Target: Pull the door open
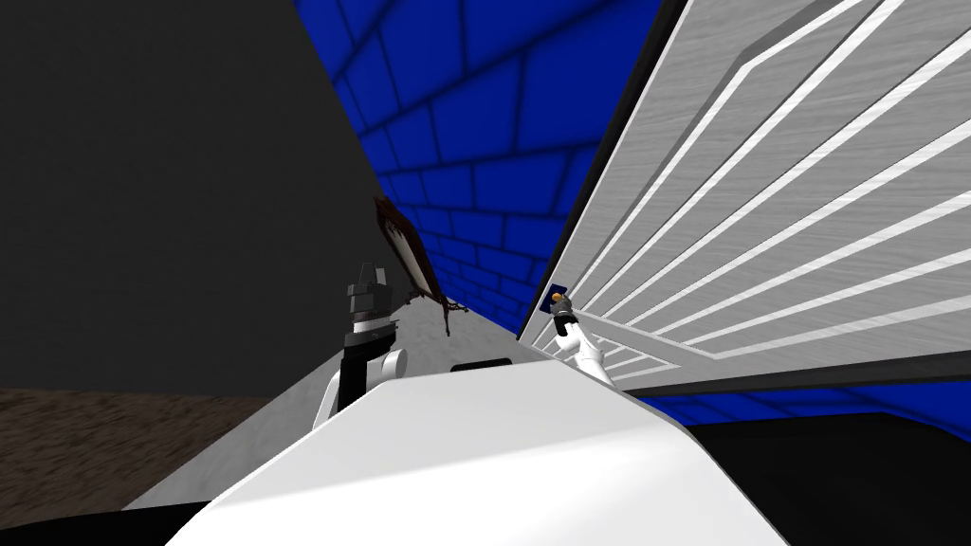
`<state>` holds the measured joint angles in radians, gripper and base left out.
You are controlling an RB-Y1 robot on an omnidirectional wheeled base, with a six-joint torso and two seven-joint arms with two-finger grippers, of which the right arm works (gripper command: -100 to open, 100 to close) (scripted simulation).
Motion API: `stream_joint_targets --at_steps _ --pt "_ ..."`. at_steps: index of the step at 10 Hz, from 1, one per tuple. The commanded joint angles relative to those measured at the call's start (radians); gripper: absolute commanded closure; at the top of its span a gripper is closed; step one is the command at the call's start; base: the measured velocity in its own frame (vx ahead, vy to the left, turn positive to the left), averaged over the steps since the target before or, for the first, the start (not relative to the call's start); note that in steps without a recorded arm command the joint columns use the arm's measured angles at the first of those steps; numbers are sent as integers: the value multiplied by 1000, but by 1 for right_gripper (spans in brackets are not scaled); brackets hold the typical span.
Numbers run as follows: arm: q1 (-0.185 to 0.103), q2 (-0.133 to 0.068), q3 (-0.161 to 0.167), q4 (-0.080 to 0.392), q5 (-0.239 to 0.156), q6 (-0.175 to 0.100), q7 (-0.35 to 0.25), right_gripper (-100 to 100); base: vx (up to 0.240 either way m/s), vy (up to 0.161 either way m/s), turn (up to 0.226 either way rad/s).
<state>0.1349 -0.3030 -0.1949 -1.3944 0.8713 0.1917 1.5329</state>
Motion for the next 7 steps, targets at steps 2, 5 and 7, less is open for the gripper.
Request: stream_joint_targets --at_steps 2,5,7 --pt "2 0 35 -1 -4 6 16 100 -12 6 -16" --pt "3 -26 70 -1 20 49 57 100 -30 -9 50" --pt "5 -52 106 -1 43 93 98 100 -43 -9 49"
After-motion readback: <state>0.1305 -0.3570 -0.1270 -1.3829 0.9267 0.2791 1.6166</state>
